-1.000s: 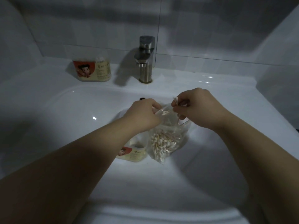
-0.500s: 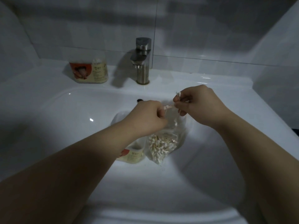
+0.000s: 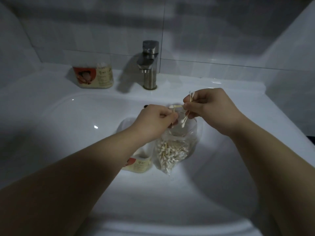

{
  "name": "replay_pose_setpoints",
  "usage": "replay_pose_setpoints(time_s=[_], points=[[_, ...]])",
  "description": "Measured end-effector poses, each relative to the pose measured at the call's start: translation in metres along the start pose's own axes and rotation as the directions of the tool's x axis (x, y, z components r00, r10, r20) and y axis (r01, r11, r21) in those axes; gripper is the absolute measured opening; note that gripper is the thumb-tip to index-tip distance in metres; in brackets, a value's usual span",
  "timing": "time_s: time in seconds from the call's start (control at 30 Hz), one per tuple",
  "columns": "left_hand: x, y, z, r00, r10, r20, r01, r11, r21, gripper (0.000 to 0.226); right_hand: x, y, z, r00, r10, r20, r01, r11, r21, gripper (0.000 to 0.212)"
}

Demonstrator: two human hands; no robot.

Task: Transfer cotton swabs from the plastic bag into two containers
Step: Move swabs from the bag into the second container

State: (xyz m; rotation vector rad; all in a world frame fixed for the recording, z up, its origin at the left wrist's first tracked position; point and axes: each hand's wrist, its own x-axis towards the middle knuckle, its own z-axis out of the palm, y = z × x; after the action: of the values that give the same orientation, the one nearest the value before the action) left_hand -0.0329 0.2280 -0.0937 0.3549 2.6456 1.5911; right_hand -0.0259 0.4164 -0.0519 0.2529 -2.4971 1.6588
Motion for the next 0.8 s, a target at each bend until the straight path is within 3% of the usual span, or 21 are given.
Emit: replay_pose_setpoints(time_s=[0.13, 0.2, 0.3, 0.43, 0.53, 0.7, 0.8], points=[[0.001, 0.000, -0.001, 0.998, 0.058, 0.014, -0.059, 0.994, 0.088, 0.025, 0.003, 0.005, -0.002, 0.999, 0.013, -0.033, -0.014, 0.999, -0.036, 0.002], [-0.001, 0.001, -0.001, 1.000, 0.020, 0.002, -0.020, 0.998, 0.061, 0.026, 0.005, 0.009, -0.002, 0.997, 0.013, -0.077, -0.019, 0.997, -0.075, 0.007], [-0.001, 0.005, -0.003, 0.995, -0.090, -0.033, 0.085, 0.990, -0.112, 0.028, 0.006, 0.010, -0.002, 0.991, 0.015, -0.136, -0.026, 0.997, -0.079, 0.010], [-0.003, 0.017, 0.000, 0.971, -0.206, 0.119, 0.237, 0.865, -0.443, 0.027, 0.003, 0.009, 0.010, 0.989, -0.009, -0.147, -0.001, 0.998, -0.067, 0.011], [-0.008, 0.016, 0.005, 0.968, -0.153, 0.199, 0.215, 0.914, -0.343, 0.028, 0.002, 0.008, 0.019, 0.989, -0.022, -0.146, 0.007, 0.995, -0.101, 0.012], [-0.005, 0.017, 0.003, 0.963, -0.194, 0.188, 0.252, 0.895, -0.369, 0.030, 0.000, 0.007, 0.022, 0.983, -0.054, -0.178, 0.028, 0.989, -0.144, 0.013], [-0.007, 0.014, 0.004, 0.961, -0.188, 0.202, 0.238, 0.936, -0.258, 0.035, -0.003, 0.005, 0.027, 0.987, -0.102, -0.124, 0.071, 0.970, -0.233, 0.010]])
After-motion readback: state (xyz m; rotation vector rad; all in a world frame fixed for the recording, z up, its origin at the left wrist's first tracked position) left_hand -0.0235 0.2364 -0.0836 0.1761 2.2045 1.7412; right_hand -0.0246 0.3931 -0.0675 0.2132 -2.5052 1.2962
